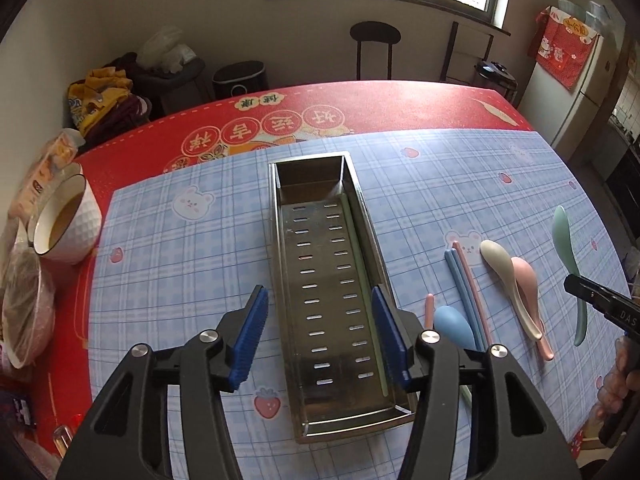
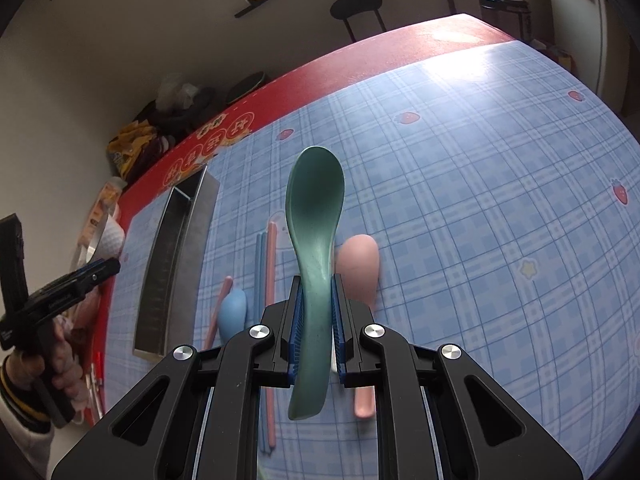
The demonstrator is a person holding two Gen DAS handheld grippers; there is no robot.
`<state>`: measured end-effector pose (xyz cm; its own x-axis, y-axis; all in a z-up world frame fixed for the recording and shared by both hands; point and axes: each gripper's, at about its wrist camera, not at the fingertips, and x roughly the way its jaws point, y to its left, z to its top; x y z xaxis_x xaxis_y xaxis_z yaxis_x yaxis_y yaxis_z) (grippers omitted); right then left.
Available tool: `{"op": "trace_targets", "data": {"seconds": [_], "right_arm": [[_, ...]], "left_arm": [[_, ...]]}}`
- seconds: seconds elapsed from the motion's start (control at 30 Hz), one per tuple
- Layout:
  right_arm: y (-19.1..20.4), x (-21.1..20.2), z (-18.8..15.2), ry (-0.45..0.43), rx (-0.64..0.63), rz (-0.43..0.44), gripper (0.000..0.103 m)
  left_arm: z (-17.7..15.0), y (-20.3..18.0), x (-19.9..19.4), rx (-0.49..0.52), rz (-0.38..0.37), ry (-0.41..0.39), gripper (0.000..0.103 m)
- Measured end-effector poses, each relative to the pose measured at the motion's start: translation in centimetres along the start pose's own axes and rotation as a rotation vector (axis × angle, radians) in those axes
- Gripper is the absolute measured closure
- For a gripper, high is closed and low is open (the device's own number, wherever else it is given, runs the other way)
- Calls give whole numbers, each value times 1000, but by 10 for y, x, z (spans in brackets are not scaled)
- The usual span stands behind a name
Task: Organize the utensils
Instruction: 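Carry the teal spoon into the steel caddy and open the right tool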
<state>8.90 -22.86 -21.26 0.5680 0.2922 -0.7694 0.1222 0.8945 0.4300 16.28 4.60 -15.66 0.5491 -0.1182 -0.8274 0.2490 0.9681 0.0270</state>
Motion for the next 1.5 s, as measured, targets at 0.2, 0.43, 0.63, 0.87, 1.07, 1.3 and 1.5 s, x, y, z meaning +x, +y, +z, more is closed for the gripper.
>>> {"op": "trace_targets", "data": {"seconds": [0.2, 0.43, 0.63, 0.87, 1.07, 1.3, 1.5], "right_arm": [[45, 17, 13, 49, -111, 16, 90], [117, 56, 31, 118, -290, 26, 90], [171, 90, 45, 153, -399, 31, 90], [207, 140, 59, 203, -467, -5, 90], [215, 178, 60, 250, -446, -58, 90], [216, 208, 63, 276, -413, -136, 90], [219, 220, 64, 294, -408, -164, 89]], "left_arm": [[-15, 15, -33, -54, 70, -110, 15], [-32, 45, -43, -101, 107, -125, 10], [-52, 77, -38, -199, 130, -112, 10], [-73, 103, -36, -278, 148, -105, 10], [-85, 115, -31, -309, 159, -74, 10], [-87, 116, -30, -320, 154, -66, 10], [-89, 110, -31, -317, 137, -53, 10]]}}
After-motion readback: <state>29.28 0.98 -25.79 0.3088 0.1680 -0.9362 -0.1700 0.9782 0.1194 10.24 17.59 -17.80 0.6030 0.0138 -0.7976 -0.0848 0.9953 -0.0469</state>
